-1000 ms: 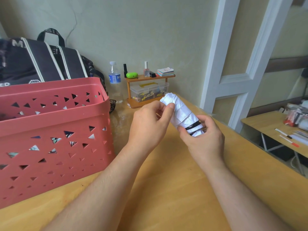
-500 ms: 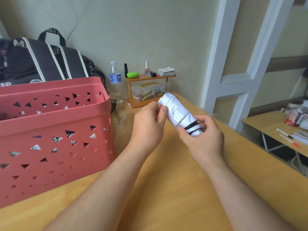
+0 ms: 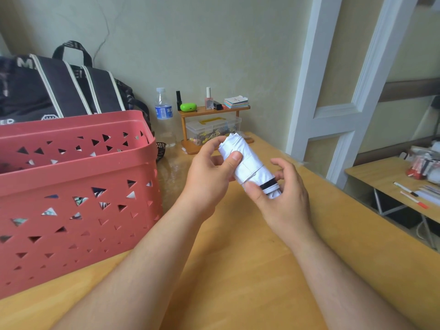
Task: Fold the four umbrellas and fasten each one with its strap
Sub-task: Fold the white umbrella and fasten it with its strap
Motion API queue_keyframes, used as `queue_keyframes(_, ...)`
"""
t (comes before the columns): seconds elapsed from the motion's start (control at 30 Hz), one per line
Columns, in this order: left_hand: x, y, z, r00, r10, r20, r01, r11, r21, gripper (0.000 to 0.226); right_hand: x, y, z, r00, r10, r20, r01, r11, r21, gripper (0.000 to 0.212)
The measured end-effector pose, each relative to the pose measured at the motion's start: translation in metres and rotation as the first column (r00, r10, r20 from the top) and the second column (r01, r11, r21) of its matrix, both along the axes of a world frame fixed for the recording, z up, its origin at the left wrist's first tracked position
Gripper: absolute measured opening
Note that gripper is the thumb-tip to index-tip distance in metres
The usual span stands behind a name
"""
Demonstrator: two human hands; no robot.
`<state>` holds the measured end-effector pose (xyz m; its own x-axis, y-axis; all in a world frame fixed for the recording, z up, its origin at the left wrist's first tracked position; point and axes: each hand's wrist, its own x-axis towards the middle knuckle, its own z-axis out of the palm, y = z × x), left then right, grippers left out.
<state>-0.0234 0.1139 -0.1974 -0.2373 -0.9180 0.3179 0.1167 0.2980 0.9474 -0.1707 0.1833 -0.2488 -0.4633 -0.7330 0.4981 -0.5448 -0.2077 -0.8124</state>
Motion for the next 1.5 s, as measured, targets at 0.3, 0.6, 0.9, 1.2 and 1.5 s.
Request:
queue_keyframes(0.3, 0.002, 0.003, -0.001, 0.997, -0.081, 0.015, 0.082, 0.995, -0.055, 0.043, 0.0, 0.004, 0.01, 1.0, 0.014, 0.023, -0.016, 0.996, 0.085, 0.026)
queue_keyframes(0.6, 0.002, 0.013, 0.007, 0.956, -0.204, -0.212, 0.204, 0.979, -0.022, 0.06, 0.008, 0.008, 0.011, 0.883, 0.351, 0.311, -0.412, 0.897, 0.158, 0.022)
queue_keyframes(0.9, -0.012, 0.022, 0.014, 0.967, 0.183, -0.178, -0.187, 0.982, -0.009, 0.028, 0.013, 0.01, 0.006, 0.565, 0.387, 0.729, -0.694, 0.701, 0.166, 0.032)
queue_keyframes(1.2, -0.019, 0.068, 0.043, 0.933, 0.212, -0.291, -0.244, 0.966, -0.079, 0.019, 0.016, 0.037, 0.059, 0.622, 0.289, 0.728, -0.555, 0.819, 0.149, 0.013)
queue_keyframes(1.5, 0.064, 0.08, 0.124, 0.779, 0.331, 0.533, 0.099, 0.774, -0.625, 0.052, 0.028, 0.07, 0.113, 0.53, 0.417, 0.738, -0.569, 0.82, -0.055, 0.014)
